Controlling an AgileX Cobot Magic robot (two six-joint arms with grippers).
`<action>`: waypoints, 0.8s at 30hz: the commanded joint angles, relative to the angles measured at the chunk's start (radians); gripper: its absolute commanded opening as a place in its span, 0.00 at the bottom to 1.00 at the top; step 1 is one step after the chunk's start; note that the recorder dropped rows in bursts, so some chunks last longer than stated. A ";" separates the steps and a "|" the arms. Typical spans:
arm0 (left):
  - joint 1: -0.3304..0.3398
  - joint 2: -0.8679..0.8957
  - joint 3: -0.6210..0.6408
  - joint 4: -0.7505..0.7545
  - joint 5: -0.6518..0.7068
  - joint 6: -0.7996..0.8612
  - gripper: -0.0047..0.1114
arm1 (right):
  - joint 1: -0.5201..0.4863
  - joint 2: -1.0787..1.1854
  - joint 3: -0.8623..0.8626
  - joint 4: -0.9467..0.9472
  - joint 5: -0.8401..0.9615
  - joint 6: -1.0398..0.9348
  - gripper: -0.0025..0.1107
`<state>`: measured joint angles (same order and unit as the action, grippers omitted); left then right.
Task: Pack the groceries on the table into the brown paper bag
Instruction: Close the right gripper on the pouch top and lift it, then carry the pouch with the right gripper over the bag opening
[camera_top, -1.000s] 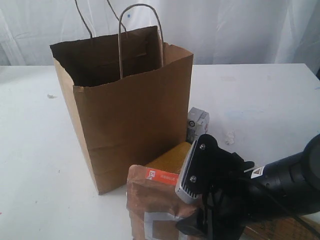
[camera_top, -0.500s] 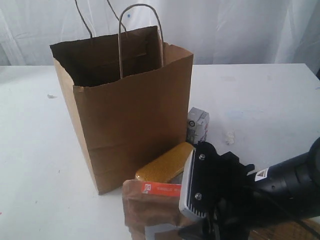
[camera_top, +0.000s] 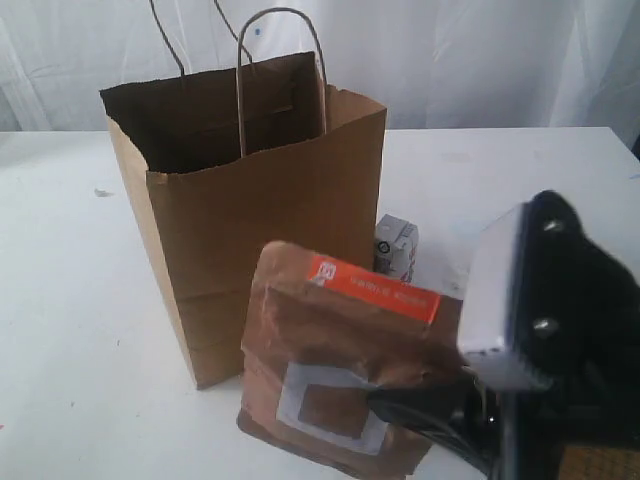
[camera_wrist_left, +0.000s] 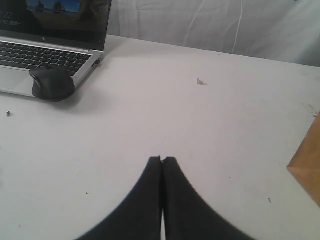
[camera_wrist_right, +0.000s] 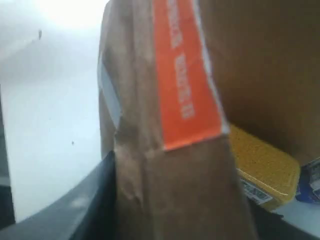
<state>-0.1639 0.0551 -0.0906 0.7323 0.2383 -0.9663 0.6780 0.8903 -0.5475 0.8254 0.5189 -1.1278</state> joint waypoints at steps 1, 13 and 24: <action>0.002 -0.007 0.001 0.012 -0.005 0.000 0.04 | 0.002 -0.115 -0.008 0.178 -0.027 0.086 0.20; 0.002 -0.007 0.001 0.012 -0.005 0.000 0.04 | 0.002 0.147 -0.573 0.431 -0.332 -0.083 0.20; 0.002 -0.007 0.001 0.012 -0.005 0.000 0.04 | 0.000 0.386 -0.591 0.343 -0.882 -0.283 0.20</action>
<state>-0.1639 0.0551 -0.0906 0.7323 0.2365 -0.9644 0.6780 1.2444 -1.1259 1.2274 -0.3202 -1.3951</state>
